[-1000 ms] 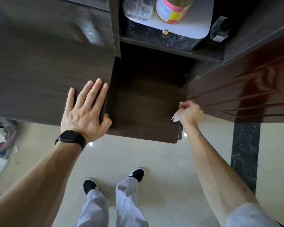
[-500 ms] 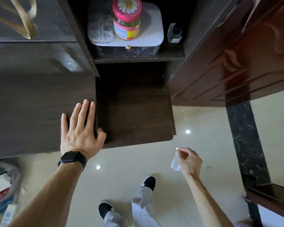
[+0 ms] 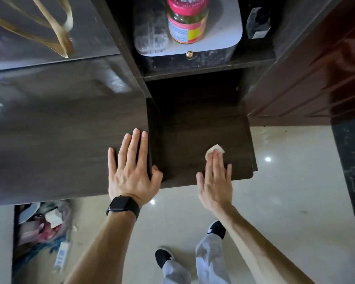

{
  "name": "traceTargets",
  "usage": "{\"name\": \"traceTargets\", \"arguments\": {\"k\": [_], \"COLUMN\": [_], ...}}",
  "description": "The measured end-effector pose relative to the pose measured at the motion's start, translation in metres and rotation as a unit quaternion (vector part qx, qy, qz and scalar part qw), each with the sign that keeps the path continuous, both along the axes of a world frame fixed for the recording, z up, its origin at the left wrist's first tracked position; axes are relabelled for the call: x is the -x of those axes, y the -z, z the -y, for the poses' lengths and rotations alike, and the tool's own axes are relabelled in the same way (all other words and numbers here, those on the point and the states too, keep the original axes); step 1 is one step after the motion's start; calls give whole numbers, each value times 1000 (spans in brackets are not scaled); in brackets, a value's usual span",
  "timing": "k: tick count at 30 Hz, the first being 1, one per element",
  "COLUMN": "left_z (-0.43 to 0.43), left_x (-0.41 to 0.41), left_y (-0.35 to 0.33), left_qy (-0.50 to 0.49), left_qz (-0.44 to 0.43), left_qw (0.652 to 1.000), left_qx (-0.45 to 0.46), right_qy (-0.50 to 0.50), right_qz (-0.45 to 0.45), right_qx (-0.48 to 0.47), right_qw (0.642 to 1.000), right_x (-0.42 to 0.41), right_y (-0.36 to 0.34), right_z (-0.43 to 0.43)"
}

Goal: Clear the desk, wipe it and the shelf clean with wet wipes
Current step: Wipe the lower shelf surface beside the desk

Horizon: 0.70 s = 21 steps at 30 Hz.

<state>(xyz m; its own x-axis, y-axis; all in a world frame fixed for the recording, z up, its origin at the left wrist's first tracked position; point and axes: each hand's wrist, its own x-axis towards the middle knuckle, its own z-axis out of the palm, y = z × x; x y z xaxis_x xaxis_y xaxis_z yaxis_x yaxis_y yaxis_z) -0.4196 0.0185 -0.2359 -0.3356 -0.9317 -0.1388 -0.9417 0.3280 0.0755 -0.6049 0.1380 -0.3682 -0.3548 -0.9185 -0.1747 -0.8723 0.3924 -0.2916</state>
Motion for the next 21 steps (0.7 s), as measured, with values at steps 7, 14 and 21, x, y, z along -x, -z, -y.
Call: {"name": "traceTargets", "arguments": {"k": [7,14,21], "left_z": [1,1,1], "left_x": [0,1,3], "left_y": [0,-2,-3], "left_qy": [-1,-1,2], "left_qz": [10,10,9], "left_qw": [1000,1000,1000], "left_qx": [-6,-4,2], "right_qy": [-262,21,-270], "right_qz": [4,-27,46], "right_qx": [-9,-73,8], "right_qw": [965,997,962], "right_x": [1,28,-32], "right_y": [0,0,-8], "right_z": [-5,78,27]}}
